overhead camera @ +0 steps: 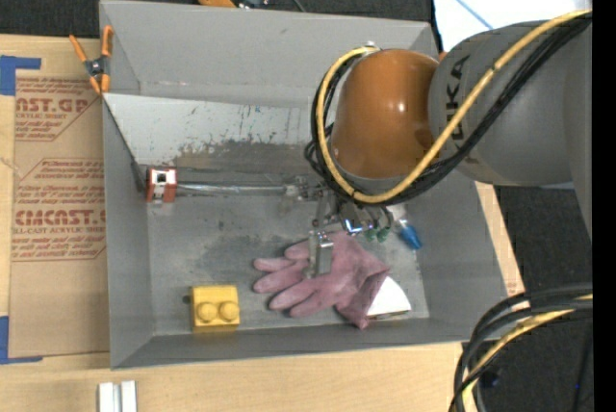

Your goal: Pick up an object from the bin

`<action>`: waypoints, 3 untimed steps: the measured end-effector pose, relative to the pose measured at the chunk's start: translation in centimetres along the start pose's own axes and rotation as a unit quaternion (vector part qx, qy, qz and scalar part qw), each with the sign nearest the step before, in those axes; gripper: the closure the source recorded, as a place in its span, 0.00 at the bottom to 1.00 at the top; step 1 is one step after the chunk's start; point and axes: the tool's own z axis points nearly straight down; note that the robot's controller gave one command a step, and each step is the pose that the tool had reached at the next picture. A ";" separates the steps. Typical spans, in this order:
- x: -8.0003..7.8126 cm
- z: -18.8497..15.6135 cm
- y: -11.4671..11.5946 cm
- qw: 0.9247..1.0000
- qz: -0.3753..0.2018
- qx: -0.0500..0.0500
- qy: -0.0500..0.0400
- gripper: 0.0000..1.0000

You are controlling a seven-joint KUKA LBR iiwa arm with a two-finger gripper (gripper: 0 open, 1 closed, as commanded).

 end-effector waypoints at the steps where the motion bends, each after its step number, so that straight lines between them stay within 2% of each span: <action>1: 1.7 0.6 -3.3 0.997 -0.084 0.001 -0.003 0.00; 2: 4.5 9.4 -2.9 0.996 -0.084 -0.002 0.001 0.00; 3: 4.3 9.1 -6.1 0.983 -0.181 0.001 -0.010 1.00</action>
Offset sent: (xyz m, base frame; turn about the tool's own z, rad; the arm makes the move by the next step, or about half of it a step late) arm -0.0397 -0.0368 -0.0981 -0.1684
